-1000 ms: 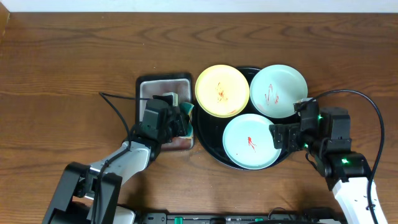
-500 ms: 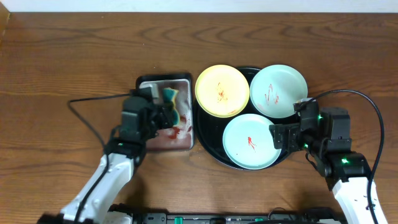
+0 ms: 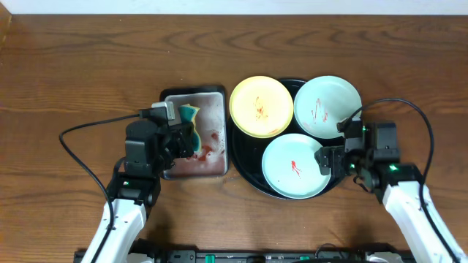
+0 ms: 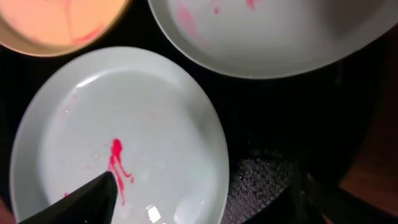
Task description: Clean dirty plates on tray and stack at the side
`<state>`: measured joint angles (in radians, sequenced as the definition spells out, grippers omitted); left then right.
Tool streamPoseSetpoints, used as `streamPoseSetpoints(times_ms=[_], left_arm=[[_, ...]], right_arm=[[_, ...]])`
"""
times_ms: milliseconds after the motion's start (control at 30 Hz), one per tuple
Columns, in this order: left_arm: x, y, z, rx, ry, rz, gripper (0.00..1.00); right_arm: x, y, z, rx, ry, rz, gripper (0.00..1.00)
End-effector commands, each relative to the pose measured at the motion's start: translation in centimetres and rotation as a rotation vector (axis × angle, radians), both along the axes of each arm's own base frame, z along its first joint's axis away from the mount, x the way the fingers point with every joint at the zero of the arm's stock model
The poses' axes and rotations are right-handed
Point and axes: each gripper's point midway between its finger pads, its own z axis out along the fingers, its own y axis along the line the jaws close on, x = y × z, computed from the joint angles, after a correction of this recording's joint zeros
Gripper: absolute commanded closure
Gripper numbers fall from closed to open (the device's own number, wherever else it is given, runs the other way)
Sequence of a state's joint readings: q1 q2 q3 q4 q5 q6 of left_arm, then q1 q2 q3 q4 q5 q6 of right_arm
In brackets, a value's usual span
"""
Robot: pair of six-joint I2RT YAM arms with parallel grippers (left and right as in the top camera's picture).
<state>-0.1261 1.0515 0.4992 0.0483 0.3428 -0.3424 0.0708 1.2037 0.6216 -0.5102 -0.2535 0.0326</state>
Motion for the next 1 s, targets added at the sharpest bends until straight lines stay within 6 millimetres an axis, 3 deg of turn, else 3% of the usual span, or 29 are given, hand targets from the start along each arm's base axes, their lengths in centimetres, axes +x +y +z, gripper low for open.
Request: streamPoseSetpoints(times_ms=[0, 167, 433, 567, 700, 967], left_arm=[[0.3, -0.2, 1.0, 0.013, -0.052, -0.029, 0.93], [1.3, -0.3, 2.9, 0.003, -0.139, -0.028, 0.93], [1.3, -0.3, 2.8, 0.003, -0.135, -0.027, 0.93], [0.8, -0.2, 1.7, 0.01, -0.088, -0.026, 0.93], [-0.1, 0.5, -0.4, 0.04, 0.008, 0.0, 0.93], [-1.4, 1.0, -2.9, 0.07, 0.12, 0.018, 0.93]], right_arm=[[0.5, 0.3, -0.4, -0.008, 0.01, 0.018, 0.14], [0.9, 0.3, -1.0, -0.008, 0.015, 0.018, 0.15], [0.8, 0.3, -2.2, -0.011, 0.057, 0.018, 0.21], [1.0, 0.3, -3.1, -0.009, 0.078, 0.011, 0.34], [1.5, 0.4, -3.8, 0.007, 0.087, -0.012, 0.55], [0.7, 0.5, -5.2, 0.013, 0.153, -0.024, 0.69]])
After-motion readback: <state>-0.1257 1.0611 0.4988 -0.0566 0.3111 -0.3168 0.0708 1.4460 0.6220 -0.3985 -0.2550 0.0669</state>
